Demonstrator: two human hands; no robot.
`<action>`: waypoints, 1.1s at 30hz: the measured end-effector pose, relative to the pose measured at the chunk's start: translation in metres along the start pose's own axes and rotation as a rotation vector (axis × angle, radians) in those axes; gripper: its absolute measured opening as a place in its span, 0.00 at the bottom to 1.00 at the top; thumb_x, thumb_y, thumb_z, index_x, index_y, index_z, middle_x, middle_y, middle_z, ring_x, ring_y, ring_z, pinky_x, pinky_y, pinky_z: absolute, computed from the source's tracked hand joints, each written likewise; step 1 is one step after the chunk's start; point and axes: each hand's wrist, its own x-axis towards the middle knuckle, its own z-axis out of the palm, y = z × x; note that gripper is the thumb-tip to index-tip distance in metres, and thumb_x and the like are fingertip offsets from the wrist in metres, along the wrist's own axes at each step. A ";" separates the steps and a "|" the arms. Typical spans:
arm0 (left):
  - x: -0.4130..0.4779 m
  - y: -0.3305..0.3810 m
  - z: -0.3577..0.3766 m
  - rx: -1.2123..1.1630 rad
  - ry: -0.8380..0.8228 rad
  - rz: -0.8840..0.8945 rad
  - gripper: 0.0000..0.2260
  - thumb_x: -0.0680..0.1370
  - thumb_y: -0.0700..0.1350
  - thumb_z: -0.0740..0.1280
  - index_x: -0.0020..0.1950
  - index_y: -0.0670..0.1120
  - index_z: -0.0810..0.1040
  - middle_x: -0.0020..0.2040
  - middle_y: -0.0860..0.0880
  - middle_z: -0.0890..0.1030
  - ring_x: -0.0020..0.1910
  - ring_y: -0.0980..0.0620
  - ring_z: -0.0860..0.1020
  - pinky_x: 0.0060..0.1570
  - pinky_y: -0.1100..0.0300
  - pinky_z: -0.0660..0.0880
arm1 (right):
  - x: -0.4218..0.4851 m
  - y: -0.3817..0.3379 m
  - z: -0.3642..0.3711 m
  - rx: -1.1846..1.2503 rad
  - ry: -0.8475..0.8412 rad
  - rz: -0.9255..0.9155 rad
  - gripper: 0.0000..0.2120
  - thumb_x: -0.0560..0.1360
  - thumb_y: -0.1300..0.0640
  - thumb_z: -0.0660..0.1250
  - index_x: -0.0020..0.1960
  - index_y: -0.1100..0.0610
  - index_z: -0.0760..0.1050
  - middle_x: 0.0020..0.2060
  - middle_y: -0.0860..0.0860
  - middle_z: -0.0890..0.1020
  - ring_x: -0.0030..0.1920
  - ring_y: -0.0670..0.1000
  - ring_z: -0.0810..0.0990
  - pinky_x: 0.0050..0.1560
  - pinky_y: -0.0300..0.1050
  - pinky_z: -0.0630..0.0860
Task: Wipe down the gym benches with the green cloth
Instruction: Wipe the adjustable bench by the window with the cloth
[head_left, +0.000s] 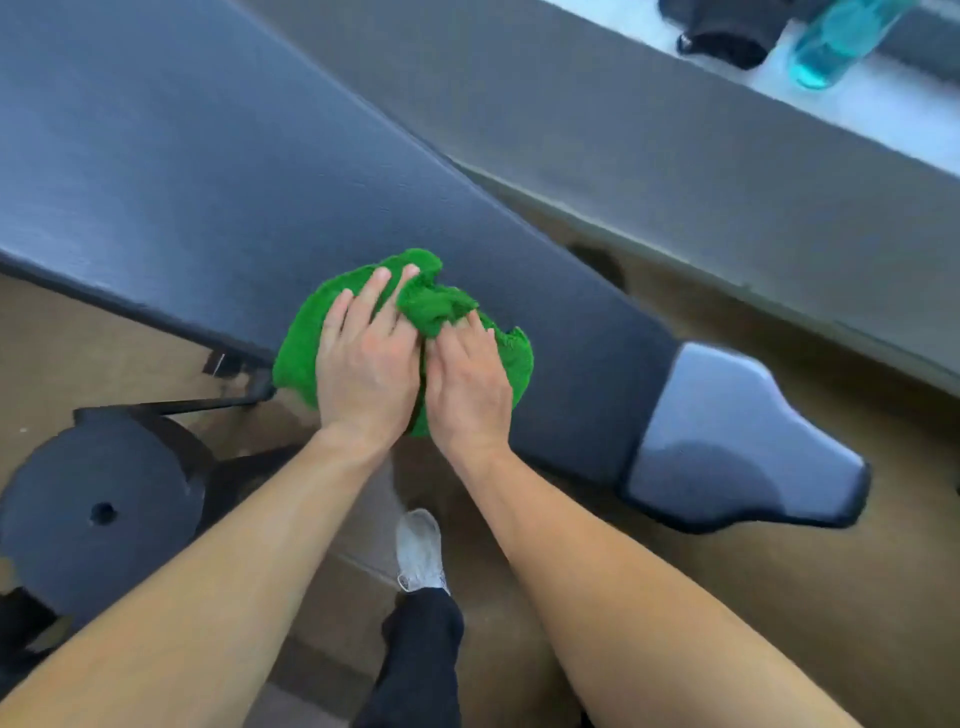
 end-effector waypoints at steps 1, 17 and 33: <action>-0.001 0.026 0.011 -0.050 0.000 0.024 0.09 0.78 0.44 0.63 0.55 0.43 0.79 0.57 0.45 0.82 0.59 0.41 0.78 0.58 0.46 0.71 | -0.010 0.024 -0.016 0.024 0.016 0.088 0.13 0.81 0.54 0.56 0.49 0.57 0.78 0.49 0.54 0.82 0.54 0.57 0.80 0.56 0.50 0.74; -0.027 0.349 0.160 -0.232 -0.470 0.126 0.27 0.78 0.51 0.64 0.76 0.45 0.65 0.77 0.43 0.64 0.72 0.42 0.67 0.67 0.46 0.68 | -0.099 0.345 -0.210 -0.682 -0.188 0.380 0.29 0.76 0.39 0.60 0.72 0.52 0.70 0.71 0.59 0.68 0.69 0.63 0.68 0.67 0.59 0.65; -0.019 0.380 0.255 -0.186 -0.467 0.125 0.28 0.82 0.56 0.45 0.81 0.49 0.49 0.82 0.44 0.49 0.80 0.44 0.50 0.76 0.44 0.49 | -0.068 0.406 -0.182 -0.718 -0.384 -0.031 0.29 0.82 0.51 0.50 0.78 0.65 0.55 0.79 0.61 0.56 0.79 0.62 0.51 0.78 0.58 0.49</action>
